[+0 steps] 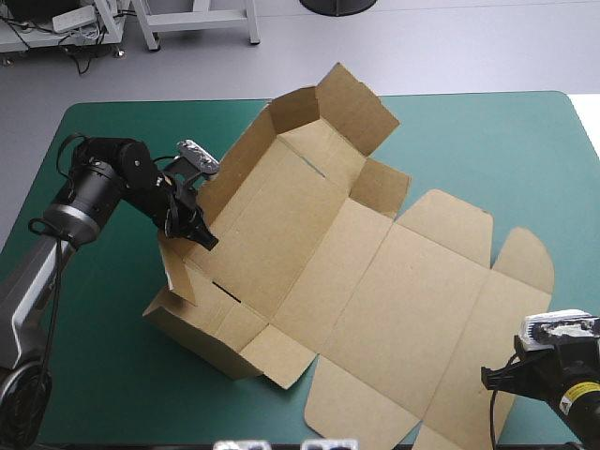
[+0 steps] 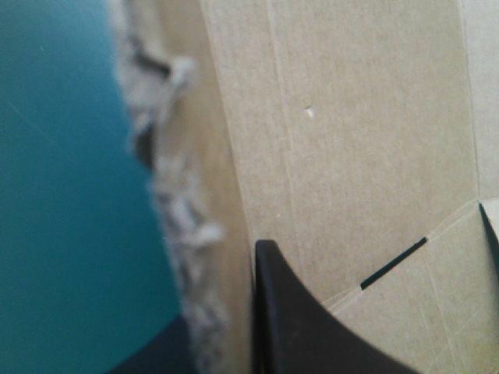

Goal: Fold the box

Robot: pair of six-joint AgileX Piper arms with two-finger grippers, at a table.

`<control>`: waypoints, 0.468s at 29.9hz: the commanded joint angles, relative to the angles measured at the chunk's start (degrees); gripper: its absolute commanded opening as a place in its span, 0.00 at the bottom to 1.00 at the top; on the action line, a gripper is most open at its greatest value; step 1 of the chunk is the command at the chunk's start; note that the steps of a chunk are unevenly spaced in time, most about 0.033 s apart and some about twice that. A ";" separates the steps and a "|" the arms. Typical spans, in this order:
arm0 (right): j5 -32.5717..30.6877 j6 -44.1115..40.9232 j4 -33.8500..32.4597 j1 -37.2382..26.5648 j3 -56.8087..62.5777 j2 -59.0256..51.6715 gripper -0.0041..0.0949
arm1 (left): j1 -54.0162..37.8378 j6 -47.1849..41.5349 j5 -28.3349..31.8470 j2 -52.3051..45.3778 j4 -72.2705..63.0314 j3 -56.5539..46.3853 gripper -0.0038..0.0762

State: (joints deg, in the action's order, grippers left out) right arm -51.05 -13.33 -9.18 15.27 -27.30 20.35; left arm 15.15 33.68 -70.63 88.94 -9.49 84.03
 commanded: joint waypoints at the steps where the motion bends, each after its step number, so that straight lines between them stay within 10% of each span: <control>1: 3.81 0.25 -0.99 -0.47 -1.31 0.56 0.03 | 5.40 -0.09 0.54 -2.96 8.26 4.21 0.04; 14: 4.27 0.25 -1.25 -0.47 -1.31 0.56 0.03 | 17.82 3.44 8.32 -2.96 28.13 7.81 0.04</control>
State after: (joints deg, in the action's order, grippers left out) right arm -50.57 -13.33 -9.24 15.27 -27.30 20.35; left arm 30.73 34.63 -67.64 88.49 14.89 89.84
